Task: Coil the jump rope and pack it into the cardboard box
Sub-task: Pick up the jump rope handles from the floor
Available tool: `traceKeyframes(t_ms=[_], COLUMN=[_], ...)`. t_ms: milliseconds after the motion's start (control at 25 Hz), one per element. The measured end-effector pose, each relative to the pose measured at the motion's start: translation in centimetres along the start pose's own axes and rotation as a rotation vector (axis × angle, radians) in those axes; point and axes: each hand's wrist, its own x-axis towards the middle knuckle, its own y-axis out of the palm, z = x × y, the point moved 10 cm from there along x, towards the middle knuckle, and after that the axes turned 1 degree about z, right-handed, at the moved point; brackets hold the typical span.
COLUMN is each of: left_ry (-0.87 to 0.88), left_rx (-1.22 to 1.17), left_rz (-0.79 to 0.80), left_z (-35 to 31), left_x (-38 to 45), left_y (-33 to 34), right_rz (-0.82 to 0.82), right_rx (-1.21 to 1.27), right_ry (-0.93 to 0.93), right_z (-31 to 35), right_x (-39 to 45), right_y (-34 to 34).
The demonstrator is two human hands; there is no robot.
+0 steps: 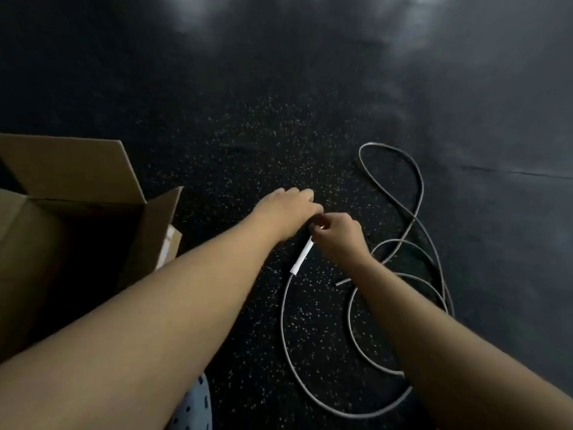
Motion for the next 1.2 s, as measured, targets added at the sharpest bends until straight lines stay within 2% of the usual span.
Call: traceKeyframes(t_ms=[80,160,280,320,440,520,640,720,840,960,1120,1200], left_ry=[0.040,0.069,0.029,0.009,0.027,0.035,0.144,0.244,0.196,0.048,0.011,-0.028], left_rx=[0.065,0.086,0.014,-0.014,0.098,0.181,0.344,0.347,0.097,-0.210,-0.460,-0.654], left_rz=[0.064,0.110,0.167,0.141,0.113,0.095,-0.044,-0.118,-0.122,-0.122,-0.344,-0.440], left_z=[-0.8,-1.8,-1.2,-0.9,0.3,1.7,1.8,0.9,3.0,5.4,4.2,4.6], left_x=[2.3,3.6,4.5,4.5,4.6,4.3,3.4,1.9,-2.0,-7.1,-11.4,-11.9], left_y=[3.4,7.0,10.6,11.0,10.9,9.6,3.0,-3.0,-12.2,-18.7,-26.2,-28.8], right_rz=[-0.032,0.013,0.031,0.035,0.075,0.061,-0.007,-0.031,-0.020,-0.015,-0.077,-0.092], right_rx=[-0.035,-0.087,-0.100,-0.127,-0.214,-0.170,-0.067,0.012,0.303,0.371,0.442,0.478], right_ry=[0.047,0.123,0.150,0.146,0.138,0.104,-0.021,-0.110,-0.184,-0.266,-0.445,-0.478], right_z=[-3.0,-6.3,-8.2,-8.1,-7.2,-5.6,-1.2,3.1,8.3,12.4,18.7,20.7], right_x=[1.8,2.8,3.8,3.8,3.9,3.7,2.8,1.3,-2.4,-6.7,-11.3,-12.4], right_y=[1.9,4.8,7.8,8.4,9.6,8.3,3.0,-1.9,-9.6,-15.9,-22.1,-24.2])
